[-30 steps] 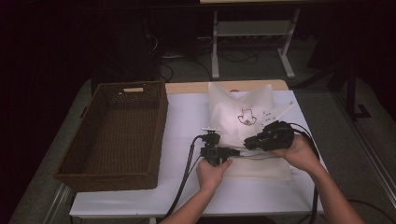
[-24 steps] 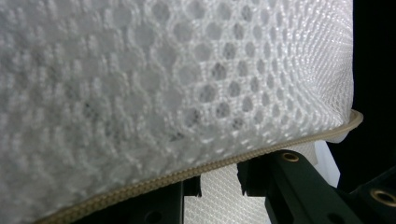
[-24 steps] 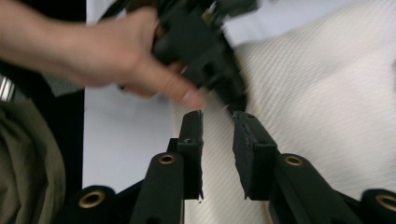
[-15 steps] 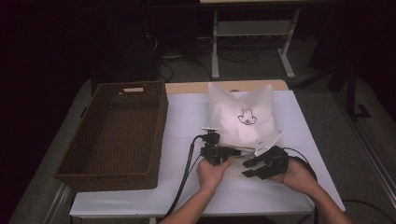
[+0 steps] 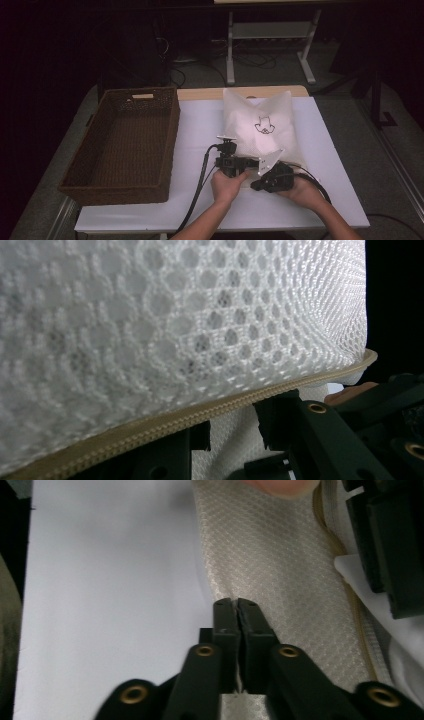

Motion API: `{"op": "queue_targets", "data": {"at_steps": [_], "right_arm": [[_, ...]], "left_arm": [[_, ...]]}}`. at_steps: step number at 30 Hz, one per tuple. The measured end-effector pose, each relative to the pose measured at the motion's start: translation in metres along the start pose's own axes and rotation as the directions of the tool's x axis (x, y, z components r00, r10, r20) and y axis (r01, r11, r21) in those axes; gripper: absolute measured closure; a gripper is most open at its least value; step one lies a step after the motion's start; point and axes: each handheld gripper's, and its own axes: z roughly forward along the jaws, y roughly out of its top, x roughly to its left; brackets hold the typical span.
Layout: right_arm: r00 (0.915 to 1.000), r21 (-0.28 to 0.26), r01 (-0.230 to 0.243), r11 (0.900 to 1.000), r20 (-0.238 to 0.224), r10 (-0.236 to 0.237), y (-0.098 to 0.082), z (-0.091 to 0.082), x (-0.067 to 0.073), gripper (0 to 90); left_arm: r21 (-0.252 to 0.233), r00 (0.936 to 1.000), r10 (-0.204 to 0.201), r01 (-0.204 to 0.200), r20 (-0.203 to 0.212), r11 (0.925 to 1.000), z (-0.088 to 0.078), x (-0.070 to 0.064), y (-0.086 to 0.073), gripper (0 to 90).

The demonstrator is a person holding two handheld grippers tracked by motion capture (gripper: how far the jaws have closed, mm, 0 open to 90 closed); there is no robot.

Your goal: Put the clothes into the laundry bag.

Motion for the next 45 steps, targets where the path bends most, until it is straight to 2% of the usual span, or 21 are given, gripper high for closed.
{"op": "queue_targets", "data": {"at_steps": [4, 13, 17, 21, 23, 24, 26, 30, 34, 35, 37, 40, 43, 44, 45], "right_arm": [[0.9989, 0.015, -0.004, 1.000, -0.047, 0.005, -0.001, -0.001, 0.003, 89.8], [0.9949, 0.024, 0.003, 1.000, -0.100, 0.000, -0.006, -0.004, 0.014, 89.9], [0.9890, 0.017, 0.015, 1.000, -0.147, -0.013, -0.012, -0.006, 0.024, 90.0], [0.9839, 0.004, -0.005, 1.000, -0.179, 0.006, -0.018, -0.008, 0.027, 89.9], [0.9866, 0.000, -0.010, 1.000, -0.163, 0.010, -0.016, -0.010, 0.025, 85.8], [0.9869, -0.015, -0.018, 1.000, -0.161, 0.015, -0.015, -0.013, 0.024, 79.5], [0.9904, -0.046, -0.033, 0.998, -0.136, 0.027, -0.011, -0.023, 0.022, 76.0], [0.9991, -0.116, -0.018, 0.993, -0.041, 0.013, 0.002, -0.053, 0.016, 69.3], [0.9977, -0.147, -0.002, 0.989, 0.066, 0.011, 0.012, -0.079, 0.006, 61.9], [0.9935, -0.140, 0.003, 0.990, 0.113, 0.013, 0.015, -0.085, 0.000, 57.8], [0.9914, -0.129, 0.001, 0.992, 0.130, 0.016, 0.015, -0.086, -0.003, 58.1], [0.9868, -0.079, 0.022, 0.997, 0.162, -0.009, 0.015, -0.083, -0.010, 56.7], [0.9836, -0.031, 0.042, 0.999, 0.177, -0.035, 0.016, -0.074, -0.014, 53.9], [0.9843, -0.020, 0.058, 0.998, 0.168, -0.053, 0.016, -0.070, -0.016, 50.2], [0.9840, -0.001, 0.070, 0.998, 0.165, -0.069, 0.016, -0.065, -0.017, 50.1]], "left_arm": [[0.000, 1.0000, -0.006, 0.006, 0.002, 1.0000, 0.001, 0.001, 0.000, 69.6], [-0.007, 0.9994, -0.032, 0.031, -0.015, 0.9995, 0.009, 0.004, -0.001, 72.2], [-0.008, 0.9991, -0.037, 0.037, -0.019, 0.9993, 0.011, 0.005, -0.002, 72.5], [-0.007, 0.9993, -0.033, 0.033, -0.020, 0.9994, 0.012, 0.004, -0.003, 72.5], [-0.002, 0.9995, -0.018, 0.018, -0.024, 0.9998, 0.011, 0.004, -0.004, 72.1], [-0.004, 0.9996, -0.014, 0.014, -0.026, 0.9999, 0.010, 0.004, -0.005, 72.0], [-0.003, 0.9996, -0.012, 0.012, -0.024, 0.9999, 0.009, 0.004, -0.006, 71.8], [0.004, 0.9998, -0.004, 0.004, -0.021, 1.0000, 0.006, 0.003, -0.010, 71.8], [0.010, 0.9999, -0.003, 0.003, -0.011, 0.9999, 0.004, 0.004, -0.015, 71.5], [0.011, 1.0000, -0.004, 0.004, -0.008, 0.9999, 0.004, 0.005, -0.016, 71.6], [0.010, 1.0000, -0.001, 0.001, -0.009, 1.0000, 0.003, 0.005, -0.016, 71.6], [0.011, 1.0000, -0.003, 0.003, -0.005, 0.9999, 0.002, 0.005, -0.015, 71.6], [0.007, 0.9997, -0.023, 0.023, 0.006, 0.9997, 0.003, 0.008, -0.013, 71.9], [0.003, 0.9995, -0.029, 0.029, 0.008, 0.9996, 0.002, 0.009, -0.012, 72.2], [0.000, 0.9995, -0.029, 0.029, 0.008, 0.9996, 0.001, 0.010, -0.011, 72.6]]}}
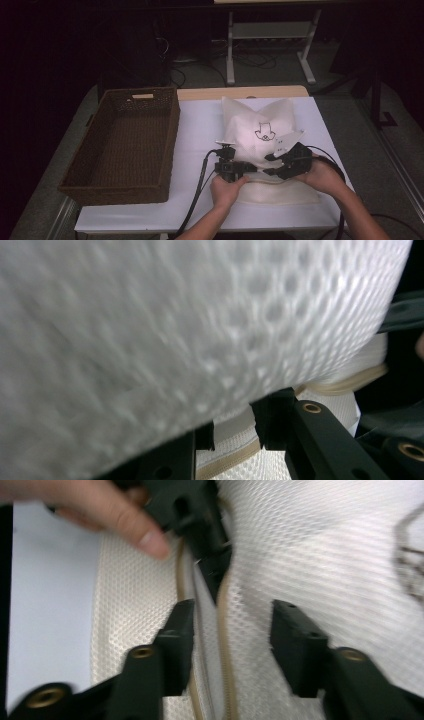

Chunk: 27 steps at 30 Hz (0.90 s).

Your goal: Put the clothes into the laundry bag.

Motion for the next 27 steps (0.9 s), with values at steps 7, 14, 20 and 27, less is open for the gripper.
{"op": "queue_targets", "data": {"at_steps": [7, 14, 20, 27], "right_arm": [[0.9967, 0.082, 0.052, 0.995, 0.057, -0.057, 0.002, 0.017, -0.003, 74.7], [0.9999, 0.086, 0.010, 0.996, -0.003, -0.010, -0.004, 0.017, -0.008, 88.8], [0.9968, 0.059, -0.025, 0.998, -0.074, 0.029, -0.011, 0.015, -0.003, 89.1], [0.9917, 0.035, -0.063, 0.997, -0.111, 0.066, -0.021, 0.017, -0.001, 88.8]], "left_arm": [[0.009, 1.0000, 0.009, -0.009, 0.000, 0.9999, -0.001, 0.000, 0.001, 73.3], [0.059, 0.9983, 0.058, -0.058, 0.006, 0.9965, 0.001, -0.007, -0.011, 70.0], [0.064, 0.9966, 0.083, -0.082, -0.005, 0.9946, -0.008, -0.009, -0.015, 69.5], [0.062, 0.9920, 0.123, -0.122, -0.026, 0.9906, -0.036, -0.008, -0.020, 66.9]]}}
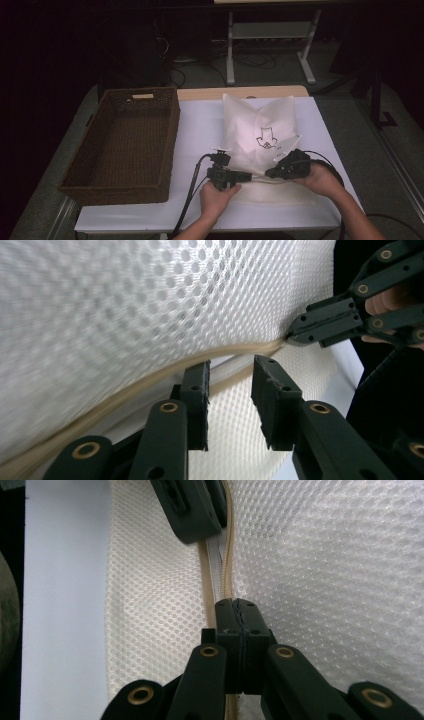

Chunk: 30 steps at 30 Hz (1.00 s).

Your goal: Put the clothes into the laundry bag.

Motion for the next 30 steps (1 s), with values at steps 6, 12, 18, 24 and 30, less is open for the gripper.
{"op": "queue_targets", "data": {"at_steps": [6, 12, 18, 24, 30], "right_arm": [[0.9991, -0.073, -0.037, 0.997, -0.022, 0.036, 0.001, -0.009, 0.001, 78.9], [0.9967, -0.156, -0.080, 0.985, 0.000, 0.081, 0.007, -0.025, -0.003, 70.7], [0.9932, -0.174, -0.111, 0.978, 0.014, 0.115, 0.006, -0.030, -0.008, 64.4], [0.9870, -0.189, -0.152, 0.970, 0.023, 0.159, 0.004, -0.033, -0.010, 55.3], [0.9795, -0.212, -0.187, 0.959, 0.033, 0.199, 0.001, -0.037, -0.012, 45.6]], "left_arm": [[-0.018, 0.9970, 0.068, -0.069, -0.036, 0.9975, -0.025, -0.002, -0.001, 63.5], [-0.054, 0.9918, 0.111, -0.114, -0.064, 0.9920, -0.046, -0.003, 0.003, 60.5], [-0.079, 0.9865, 0.138, -0.145, -0.088, 0.9863, -0.060, -0.001, 0.009, 58.0], [-0.099, 0.9830, 0.145, -0.156, -0.113, 0.9828, -0.067, 0.005, 0.008, 51.7], [-0.082, 0.9729, 0.177, -0.190, -0.149, 0.9783, -0.069, 0.006, 0.005, 46.2]]}}
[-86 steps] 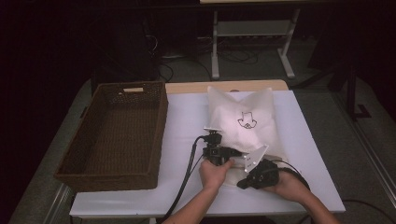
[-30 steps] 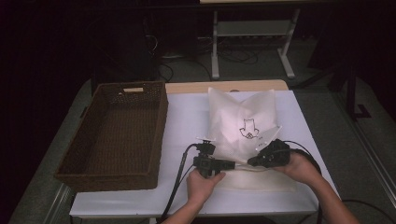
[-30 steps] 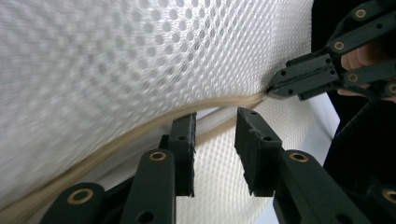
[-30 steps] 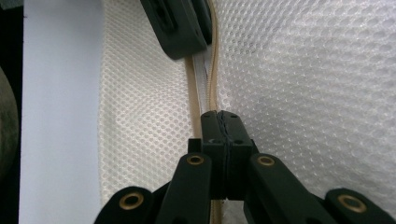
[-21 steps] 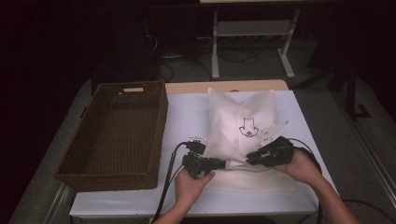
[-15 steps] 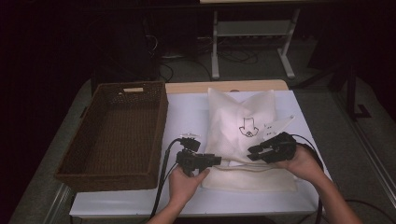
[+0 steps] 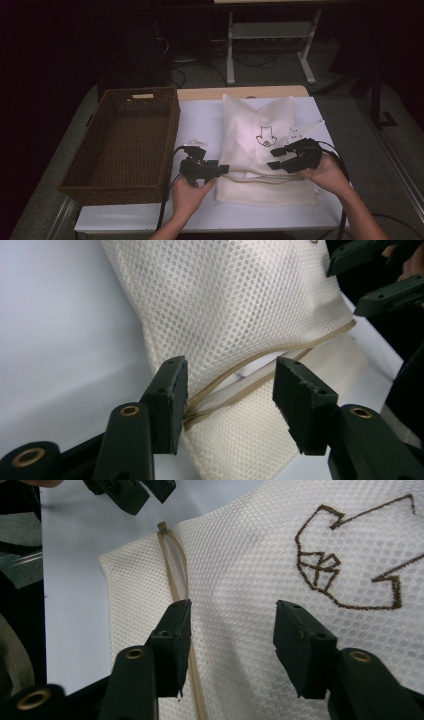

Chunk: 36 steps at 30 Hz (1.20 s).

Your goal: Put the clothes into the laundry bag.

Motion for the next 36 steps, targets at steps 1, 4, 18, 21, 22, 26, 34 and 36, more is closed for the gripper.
{"op": "queue_targets", "data": {"at_steps": [1, 4, 18, 21, 22, 26, 34, 36], "right_arm": [[1.0000, 0.002, -0.003, 1.000, 0.004, 0.003, 0.000, 0.000, 0.000, 44.3], [0.9999, -0.001, -0.007, 1.000, 0.013, 0.007, -0.001, -0.002, 0.001, 40.8], [0.9980, -0.010, -0.028, 1.000, 0.055, 0.029, -0.011, -0.008, 0.003, 28.9], [0.9972, -0.015, -0.037, 0.999, 0.064, 0.038, -0.016, -0.011, 0.002, 27.9], [0.9968, -0.017, -0.041, 0.999, 0.068, 0.042, -0.018, -0.012, 0.003, 27.5], [0.9955, -0.028, -0.051, 0.998, 0.078, 0.053, -0.023, -0.015, 0.003, 27.2], [0.9934, -0.042, -0.056, 0.998, 0.098, 0.060, -0.033, -0.022, 0.005, 25.8], [0.9928, -0.045, -0.060, 0.997, 0.102, 0.064, -0.035, -0.023, 0.005, 25.4]], "left_arm": [[0.000, 1.0000, 0.003, -0.003, -0.001, 1.0000, 0.000, 0.000, 0.000, 45.4], [-0.008, 0.9996, 0.024, -0.024, -0.011, 0.9997, -0.002, -0.002, -0.001, 42.5], [-0.012, 0.9952, 0.084, -0.085, -0.051, 0.9963, -0.011, -0.002, -0.009, 37.5], [-0.012, 0.9948, 0.088, -0.089, -0.052, 0.9960, -0.011, -0.002, -0.011, 36.3], [-0.014, 0.9945, 0.090, -0.091, -0.053, 0.9957, -0.011, -0.002, -0.012, 35.8], [-0.012, 0.9933, 0.102, -0.103, -0.054, 0.9947, -0.012, -0.003, -0.014, 34.6], [-0.014, 0.9902, 0.125, -0.126, -0.061, 0.9919, -0.013, -0.005, -0.018, 32.5], [-0.013, 0.9888, 0.134, -0.136, -0.065, 0.9907, -0.014, -0.006, -0.018, 32.4]]}}
